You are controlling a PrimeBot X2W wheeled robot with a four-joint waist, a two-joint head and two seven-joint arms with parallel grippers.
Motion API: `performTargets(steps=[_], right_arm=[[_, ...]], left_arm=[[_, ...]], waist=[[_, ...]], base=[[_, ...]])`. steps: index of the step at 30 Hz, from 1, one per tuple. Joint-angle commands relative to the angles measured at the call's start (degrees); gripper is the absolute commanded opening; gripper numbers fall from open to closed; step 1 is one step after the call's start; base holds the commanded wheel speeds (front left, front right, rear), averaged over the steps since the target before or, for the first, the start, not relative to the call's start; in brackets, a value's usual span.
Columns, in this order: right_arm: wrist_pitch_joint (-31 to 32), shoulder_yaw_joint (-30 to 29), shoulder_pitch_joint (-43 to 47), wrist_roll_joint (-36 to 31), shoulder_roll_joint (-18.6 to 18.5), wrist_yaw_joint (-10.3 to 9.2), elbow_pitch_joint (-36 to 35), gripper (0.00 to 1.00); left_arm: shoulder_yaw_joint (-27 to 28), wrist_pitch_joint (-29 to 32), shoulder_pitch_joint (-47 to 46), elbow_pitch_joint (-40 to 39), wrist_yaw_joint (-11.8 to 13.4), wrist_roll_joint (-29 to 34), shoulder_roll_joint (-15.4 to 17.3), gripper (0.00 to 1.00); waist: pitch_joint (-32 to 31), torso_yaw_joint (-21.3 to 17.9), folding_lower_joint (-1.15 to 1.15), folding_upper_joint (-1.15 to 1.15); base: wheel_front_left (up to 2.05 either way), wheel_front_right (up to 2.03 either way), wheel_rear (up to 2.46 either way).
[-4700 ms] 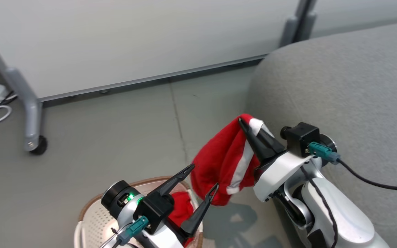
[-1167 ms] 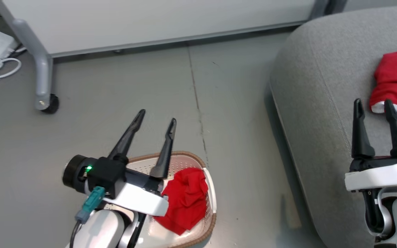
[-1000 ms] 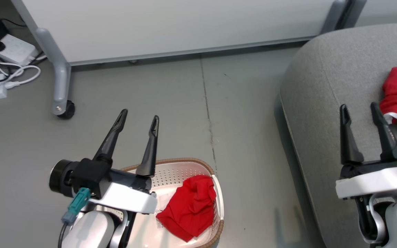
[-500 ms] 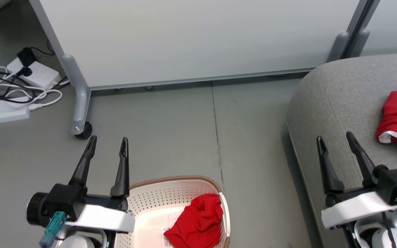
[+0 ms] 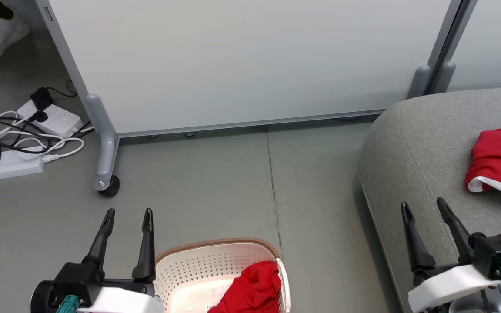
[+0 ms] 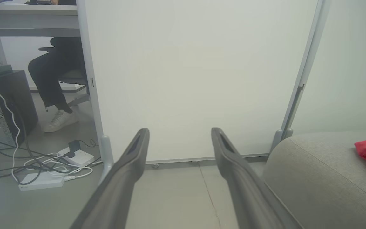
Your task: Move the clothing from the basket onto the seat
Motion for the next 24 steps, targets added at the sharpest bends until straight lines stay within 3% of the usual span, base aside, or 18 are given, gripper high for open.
performTargets(steps=[1,14,24], right_arm=[[0.2,-0.4,0.7,-0.2,-0.1,0.01,0.3,1.0],[0.5,-0.5,1.4,0.5,0.0,0.01,0.7,1.0],[0.6,-0.3,1.4,0.7,0.0,0.01,0.4,1.0]], left_arm=[[0.8,-0.3,0.5,0.2,-0.5,0.3,0.0,1.0],[7.9,-0.3,2.3,3.3,-5.4,3.6,-4.2,1.0],[10.0,-0.3,2.6,4.8,-7.6,6.3,-6.6,1.0]], waist=[[-0.2,0.1,0.0,0.0],[-0.9,0.5,0.0,0.0],[-0.7,0.5,0.0,0.0]], base=[[0.0,0.0,0.0],[0.0,0.0,0.0],[0.0,0.0,0.0]])
